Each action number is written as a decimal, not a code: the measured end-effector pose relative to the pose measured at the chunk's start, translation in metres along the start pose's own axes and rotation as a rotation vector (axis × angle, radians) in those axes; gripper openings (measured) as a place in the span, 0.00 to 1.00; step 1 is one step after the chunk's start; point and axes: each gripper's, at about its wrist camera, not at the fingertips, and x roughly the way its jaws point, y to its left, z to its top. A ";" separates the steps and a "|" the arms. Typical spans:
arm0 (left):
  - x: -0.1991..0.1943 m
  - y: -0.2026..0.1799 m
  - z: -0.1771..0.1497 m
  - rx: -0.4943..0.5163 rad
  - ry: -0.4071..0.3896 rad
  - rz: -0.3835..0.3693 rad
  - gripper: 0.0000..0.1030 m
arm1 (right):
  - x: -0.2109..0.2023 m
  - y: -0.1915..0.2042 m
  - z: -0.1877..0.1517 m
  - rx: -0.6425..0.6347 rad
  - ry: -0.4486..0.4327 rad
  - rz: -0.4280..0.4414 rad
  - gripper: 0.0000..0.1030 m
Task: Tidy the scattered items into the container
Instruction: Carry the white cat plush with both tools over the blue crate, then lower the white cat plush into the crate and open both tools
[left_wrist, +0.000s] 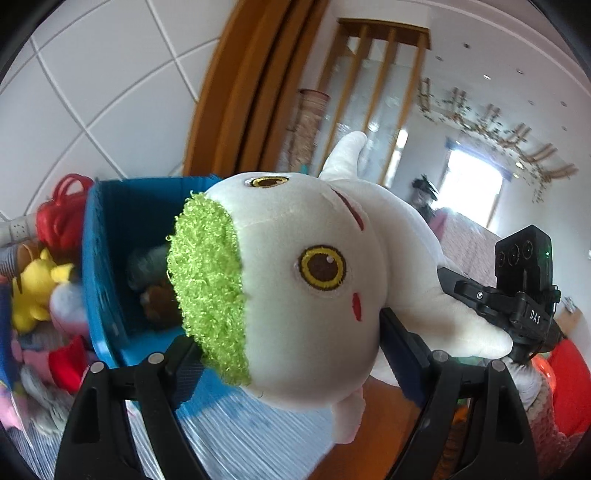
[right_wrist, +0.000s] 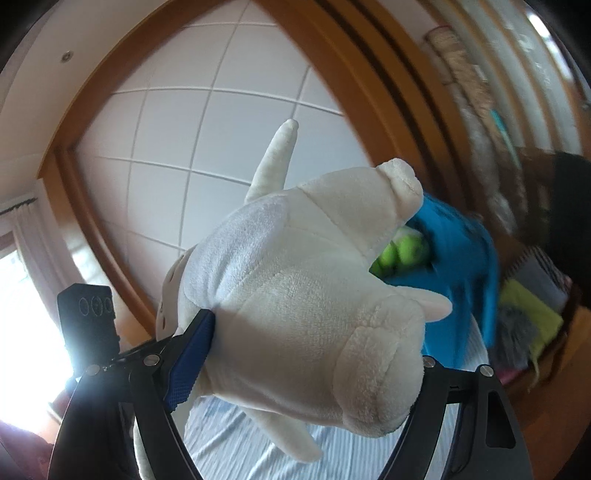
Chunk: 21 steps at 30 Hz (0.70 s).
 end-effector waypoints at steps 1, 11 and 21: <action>0.006 0.004 0.008 -0.009 -0.005 0.013 0.84 | 0.013 -0.006 0.013 -0.009 0.010 0.020 0.79; 0.110 0.065 0.107 -0.144 0.006 0.198 0.84 | 0.158 -0.092 0.148 -0.014 0.188 0.208 0.79; 0.214 0.184 0.184 -0.334 0.115 0.252 0.84 | 0.325 -0.157 0.243 0.016 0.390 0.235 0.79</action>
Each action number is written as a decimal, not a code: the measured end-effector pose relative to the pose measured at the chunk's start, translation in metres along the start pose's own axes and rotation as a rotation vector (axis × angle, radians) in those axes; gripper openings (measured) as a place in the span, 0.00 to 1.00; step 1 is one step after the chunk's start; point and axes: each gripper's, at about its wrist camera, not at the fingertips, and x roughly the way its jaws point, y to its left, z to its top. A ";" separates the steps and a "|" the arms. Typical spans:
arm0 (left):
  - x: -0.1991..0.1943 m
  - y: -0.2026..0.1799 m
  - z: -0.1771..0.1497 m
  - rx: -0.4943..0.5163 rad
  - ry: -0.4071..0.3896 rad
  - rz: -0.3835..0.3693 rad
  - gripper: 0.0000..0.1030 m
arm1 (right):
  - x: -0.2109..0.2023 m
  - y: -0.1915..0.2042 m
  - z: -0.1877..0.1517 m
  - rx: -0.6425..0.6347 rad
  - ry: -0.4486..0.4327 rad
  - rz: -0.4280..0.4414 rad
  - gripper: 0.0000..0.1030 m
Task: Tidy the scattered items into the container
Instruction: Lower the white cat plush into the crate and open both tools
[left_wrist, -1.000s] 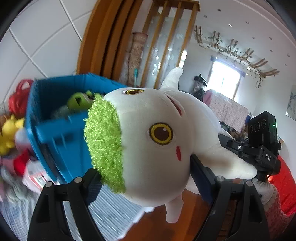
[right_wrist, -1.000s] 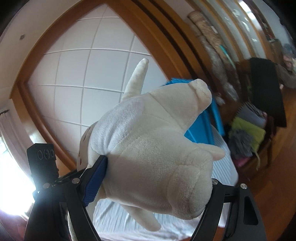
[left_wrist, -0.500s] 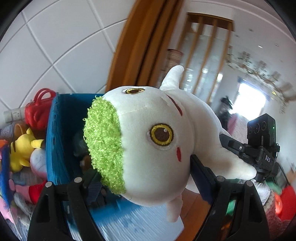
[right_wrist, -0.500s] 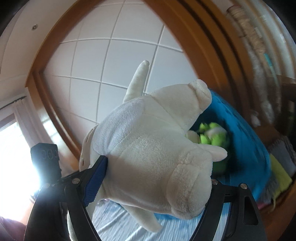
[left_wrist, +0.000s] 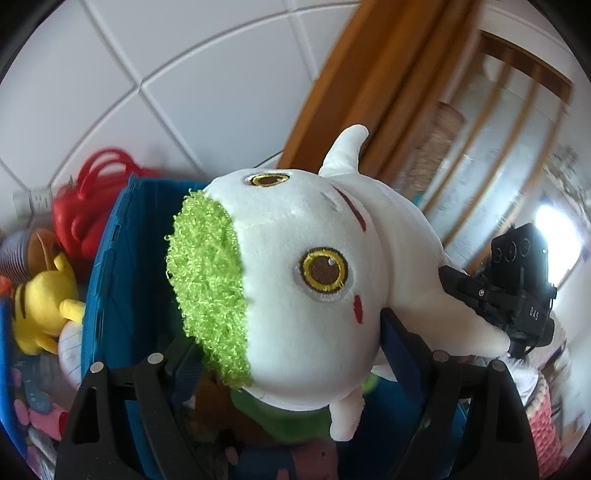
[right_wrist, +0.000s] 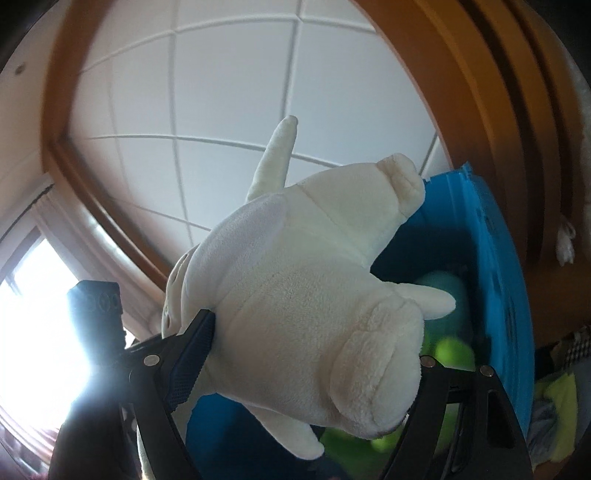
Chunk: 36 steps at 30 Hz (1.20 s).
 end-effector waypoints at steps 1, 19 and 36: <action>0.012 0.011 0.007 -0.023 0.019 0.009 0.84 | 0.013 -0.009 0.008 0.011 0.019 -0.008 0.79; 0.159 0.115 0.049 -0.221 0.271 0.138 0.87 | 0.164 -0.132 0.063 0.252 0.234 -0.116 0.84; 0.174 0.088 0.038 -0.030 0.300 0.342 0.86 | 0.185 -0.101 0.047 0.047 0.315 -0.322 0.96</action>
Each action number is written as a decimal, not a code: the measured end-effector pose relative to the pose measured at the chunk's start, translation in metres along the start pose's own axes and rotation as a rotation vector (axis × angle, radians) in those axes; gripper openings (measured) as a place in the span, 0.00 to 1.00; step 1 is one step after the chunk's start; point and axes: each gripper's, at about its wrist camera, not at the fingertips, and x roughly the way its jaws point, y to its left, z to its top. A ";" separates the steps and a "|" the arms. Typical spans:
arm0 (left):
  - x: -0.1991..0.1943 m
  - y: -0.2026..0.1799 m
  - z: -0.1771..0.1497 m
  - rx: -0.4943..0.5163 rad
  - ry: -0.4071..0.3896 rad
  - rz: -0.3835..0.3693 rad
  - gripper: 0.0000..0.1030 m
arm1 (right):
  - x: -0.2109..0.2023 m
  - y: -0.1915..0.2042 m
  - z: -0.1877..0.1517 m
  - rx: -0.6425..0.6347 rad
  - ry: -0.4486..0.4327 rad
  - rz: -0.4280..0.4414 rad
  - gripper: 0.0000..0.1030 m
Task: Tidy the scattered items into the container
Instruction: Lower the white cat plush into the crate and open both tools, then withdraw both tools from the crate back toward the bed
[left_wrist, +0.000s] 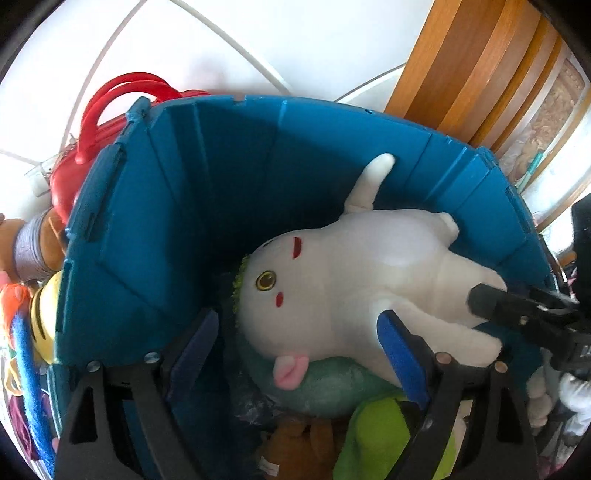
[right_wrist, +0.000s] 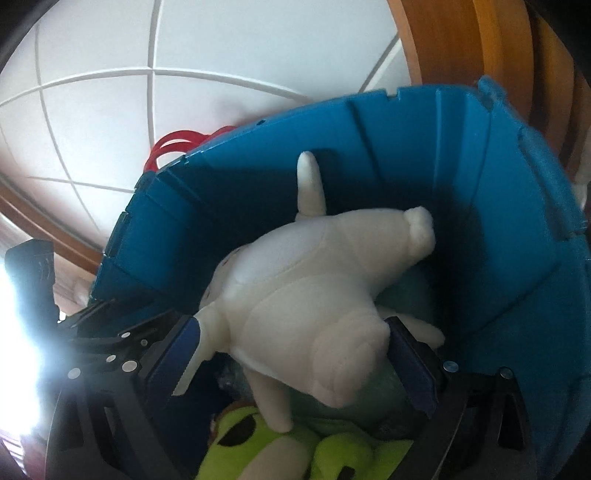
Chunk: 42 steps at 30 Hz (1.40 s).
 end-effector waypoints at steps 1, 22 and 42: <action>-0.001 0.000 -0.002 0.002 0.001 0.004 0.86 | -0.004 0.002 -0.001 -0.014 -0.008 -0.021 0.96; -0.123 -0.029 -0.084 0.098 -0.176 0.144 0.86 | -0.107 0.080 -0.085 -0.244 -0.148 -0.238 0.99; -0.245 -0.033 -0.288 0.025 -0.542 0.166 0.86 | -0.221 0.142 -0.317 -0.373 -0.772 -0.247 0.99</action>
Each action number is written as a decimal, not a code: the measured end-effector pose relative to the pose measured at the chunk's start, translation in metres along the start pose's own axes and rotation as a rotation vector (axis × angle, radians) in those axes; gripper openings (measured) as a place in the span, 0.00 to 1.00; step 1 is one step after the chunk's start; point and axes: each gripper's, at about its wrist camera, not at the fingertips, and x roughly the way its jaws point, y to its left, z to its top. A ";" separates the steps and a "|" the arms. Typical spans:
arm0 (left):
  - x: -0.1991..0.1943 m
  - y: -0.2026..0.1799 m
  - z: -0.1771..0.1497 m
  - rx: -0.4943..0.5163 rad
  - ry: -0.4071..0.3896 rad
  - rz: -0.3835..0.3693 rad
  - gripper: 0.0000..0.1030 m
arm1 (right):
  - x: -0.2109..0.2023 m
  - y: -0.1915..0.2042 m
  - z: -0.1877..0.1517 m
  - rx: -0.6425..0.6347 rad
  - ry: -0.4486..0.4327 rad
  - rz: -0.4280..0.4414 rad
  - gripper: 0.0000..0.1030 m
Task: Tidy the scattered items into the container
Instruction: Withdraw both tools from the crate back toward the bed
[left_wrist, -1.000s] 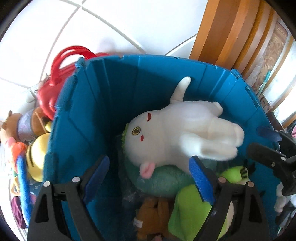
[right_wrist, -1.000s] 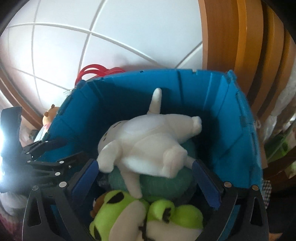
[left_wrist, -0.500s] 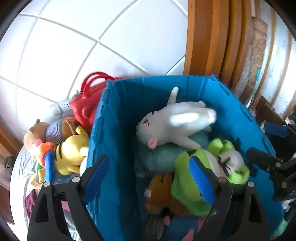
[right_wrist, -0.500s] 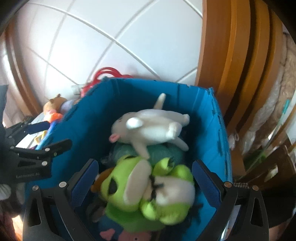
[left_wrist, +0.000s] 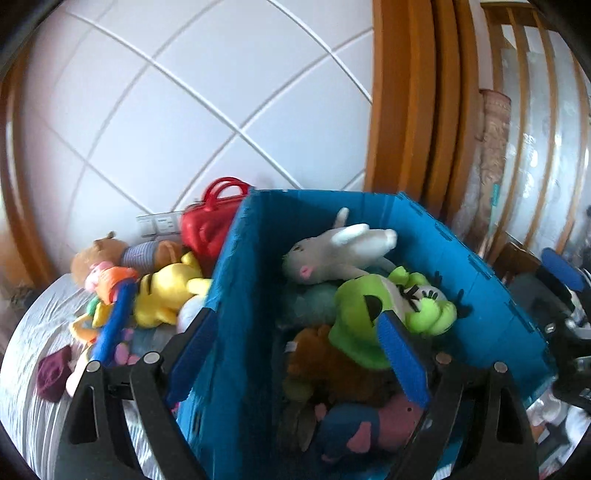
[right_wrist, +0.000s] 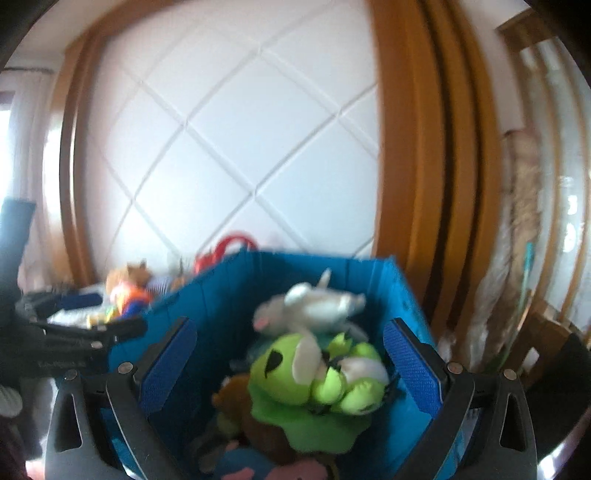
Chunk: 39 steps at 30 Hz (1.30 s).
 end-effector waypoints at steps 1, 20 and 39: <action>-0.006 0.001 -0.006 -0.009 -0.008 0.013 0.86 | -0.005 0.002 -0.004 0.004 -0.011 0.011 0.99; -0.047 0.024 -0.091 -0.084 0.046 0.090 0.86 | -0.027 0.046 -0.062 0.014 0.136 0.056 0.99; -0.121 0.206 -0.178 -0.121 0.129 0.140 0.86 | -0.076 0.241 -0.099 0.052 0.105 0.136 1.00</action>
